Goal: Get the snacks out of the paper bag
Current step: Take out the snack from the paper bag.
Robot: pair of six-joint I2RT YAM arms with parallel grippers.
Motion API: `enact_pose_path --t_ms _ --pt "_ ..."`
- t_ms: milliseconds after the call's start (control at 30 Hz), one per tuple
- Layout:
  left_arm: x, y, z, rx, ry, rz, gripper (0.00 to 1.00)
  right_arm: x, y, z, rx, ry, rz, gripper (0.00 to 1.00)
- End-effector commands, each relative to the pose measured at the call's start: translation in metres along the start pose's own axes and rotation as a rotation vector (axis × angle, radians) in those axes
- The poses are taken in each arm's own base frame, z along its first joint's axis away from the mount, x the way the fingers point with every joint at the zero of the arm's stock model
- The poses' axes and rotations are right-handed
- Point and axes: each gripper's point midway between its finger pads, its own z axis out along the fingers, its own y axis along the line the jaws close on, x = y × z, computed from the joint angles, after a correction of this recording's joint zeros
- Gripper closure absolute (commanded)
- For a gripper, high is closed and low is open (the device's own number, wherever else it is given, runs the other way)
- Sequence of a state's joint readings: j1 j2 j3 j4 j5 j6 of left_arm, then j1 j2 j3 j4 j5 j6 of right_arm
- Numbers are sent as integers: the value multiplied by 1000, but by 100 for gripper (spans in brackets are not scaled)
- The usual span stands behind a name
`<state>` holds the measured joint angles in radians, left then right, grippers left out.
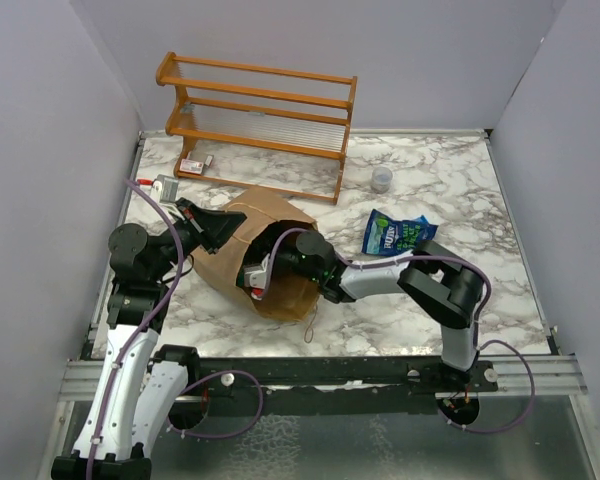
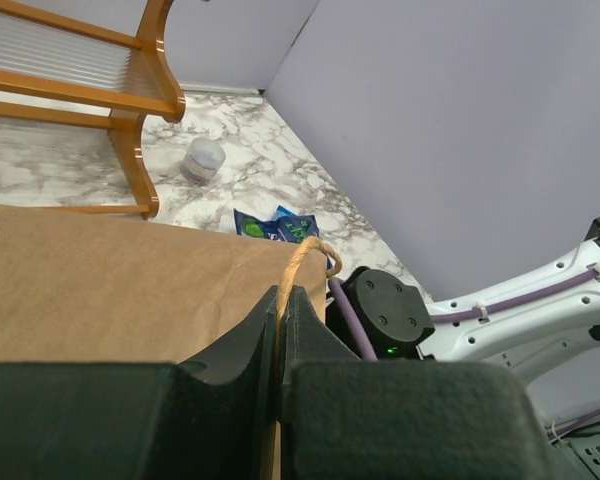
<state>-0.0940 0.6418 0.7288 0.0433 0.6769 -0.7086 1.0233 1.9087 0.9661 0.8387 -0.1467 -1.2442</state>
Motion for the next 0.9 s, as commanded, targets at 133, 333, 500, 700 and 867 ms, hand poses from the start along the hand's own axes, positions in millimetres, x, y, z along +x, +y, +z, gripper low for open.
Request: enact_pose_path --t_ms 133,333,500,700,867 --pt "-12 -17 -1 49 -20 35 100 41 -23 24 46 117 -102 35" --pt "-13 -19 -2 53 -24 40 100 61 -14 35 -1 175 -153 39" --pt "-14 -19 -1 54 -21 30 100 67 -16 34 2 207 -116 56" --pt "-16 -14 1 28 -31 24 100 56 -13 23 -19 181 -45 80" --pt "-21 -8 1 -12 -44 35 100 40 -21 12 -28 159 28 97"
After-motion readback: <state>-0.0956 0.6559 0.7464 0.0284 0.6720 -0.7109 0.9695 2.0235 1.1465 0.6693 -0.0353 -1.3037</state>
